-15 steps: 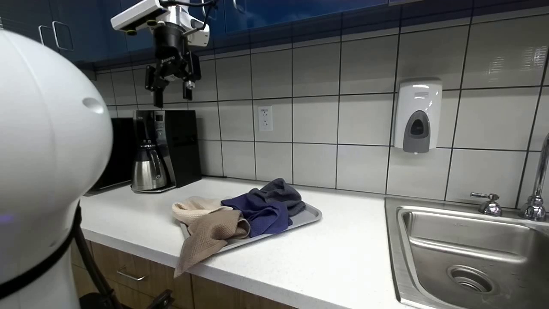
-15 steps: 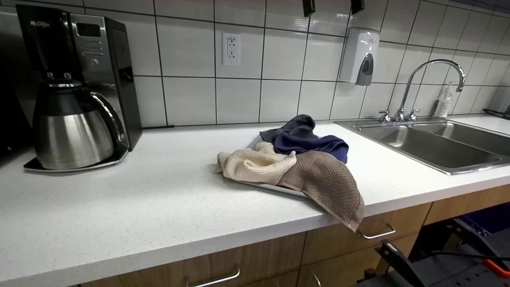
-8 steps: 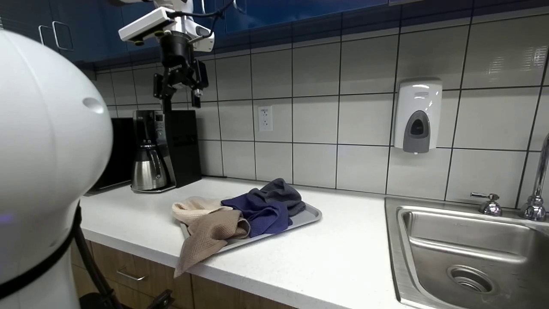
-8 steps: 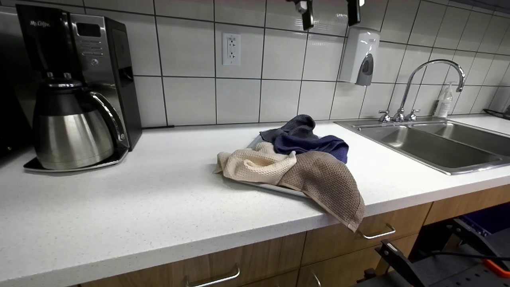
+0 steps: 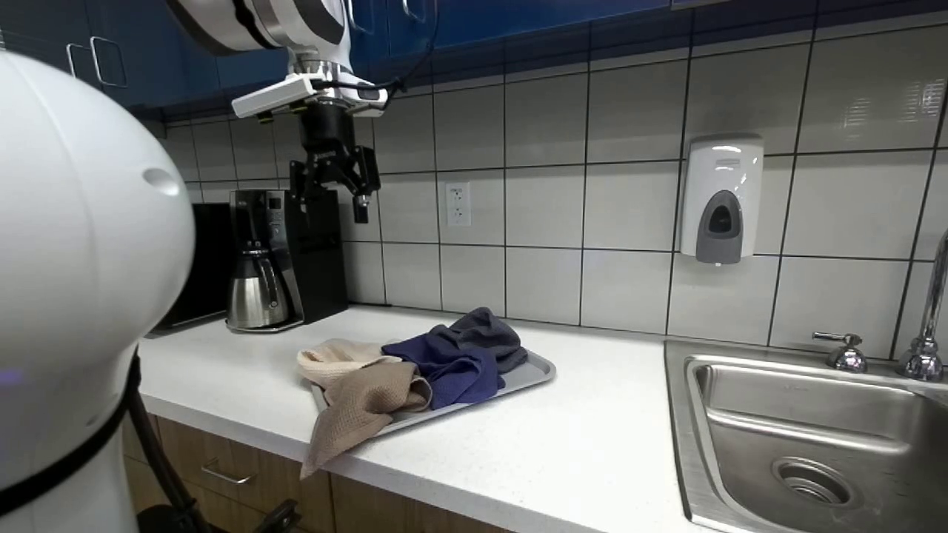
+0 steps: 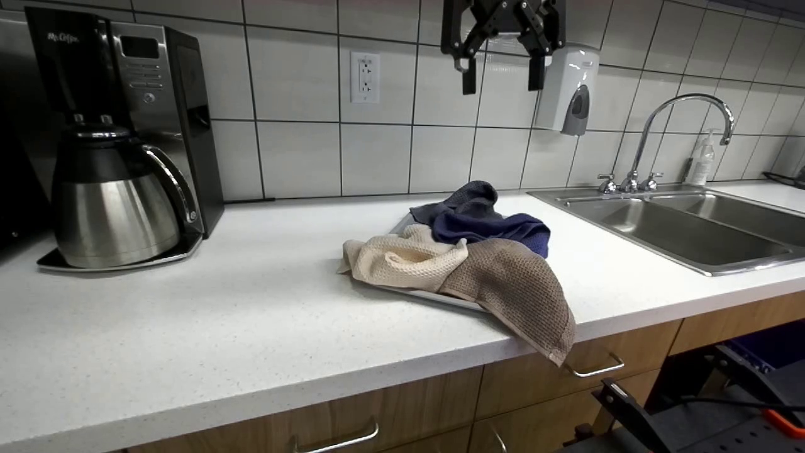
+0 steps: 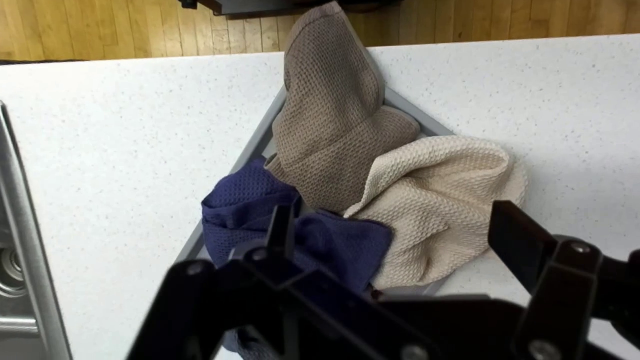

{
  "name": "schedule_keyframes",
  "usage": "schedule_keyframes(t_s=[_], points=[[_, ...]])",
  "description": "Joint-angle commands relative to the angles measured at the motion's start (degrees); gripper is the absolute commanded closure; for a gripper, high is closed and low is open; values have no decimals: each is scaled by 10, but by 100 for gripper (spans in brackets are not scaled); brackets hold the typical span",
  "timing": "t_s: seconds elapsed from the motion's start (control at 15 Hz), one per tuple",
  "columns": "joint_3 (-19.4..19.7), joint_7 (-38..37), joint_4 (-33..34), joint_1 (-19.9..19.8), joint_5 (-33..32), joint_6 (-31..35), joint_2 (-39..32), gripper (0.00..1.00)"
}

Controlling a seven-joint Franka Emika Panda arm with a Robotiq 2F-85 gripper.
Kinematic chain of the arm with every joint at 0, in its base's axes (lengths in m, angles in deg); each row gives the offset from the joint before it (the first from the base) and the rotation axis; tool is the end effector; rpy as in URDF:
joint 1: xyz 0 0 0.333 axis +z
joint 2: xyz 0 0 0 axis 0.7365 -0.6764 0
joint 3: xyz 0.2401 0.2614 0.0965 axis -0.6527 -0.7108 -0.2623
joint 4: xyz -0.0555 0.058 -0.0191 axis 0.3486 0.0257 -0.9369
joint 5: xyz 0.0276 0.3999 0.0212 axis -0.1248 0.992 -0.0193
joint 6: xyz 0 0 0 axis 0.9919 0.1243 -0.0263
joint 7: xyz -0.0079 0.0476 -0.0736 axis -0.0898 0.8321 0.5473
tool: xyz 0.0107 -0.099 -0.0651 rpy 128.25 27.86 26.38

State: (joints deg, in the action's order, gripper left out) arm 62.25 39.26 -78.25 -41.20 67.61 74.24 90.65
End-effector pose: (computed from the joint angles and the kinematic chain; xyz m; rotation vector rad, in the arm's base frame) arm 0.4189 0.1596 0.4929 3.0355 0.0262 -0.1162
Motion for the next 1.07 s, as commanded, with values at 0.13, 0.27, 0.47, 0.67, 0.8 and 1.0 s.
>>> schedule_keyframes(t_s=[0.13, 0.27, 0.47, 0.67, 0.8, 1.0], points=[[7, -5, -51, 9, 6, 80, 11, 0], [6, -9, -68, 10, 7, 98, 15, 0], [4, -18, -92, 12, 11, 119, 19, 0], [-2, -42, -115, 14, 11, 139, 22, 0], [-4, -62, -129, 15, 10, 154, 23, 0], [-8, -92, -148, 16, 9, 177, 21, 0]])
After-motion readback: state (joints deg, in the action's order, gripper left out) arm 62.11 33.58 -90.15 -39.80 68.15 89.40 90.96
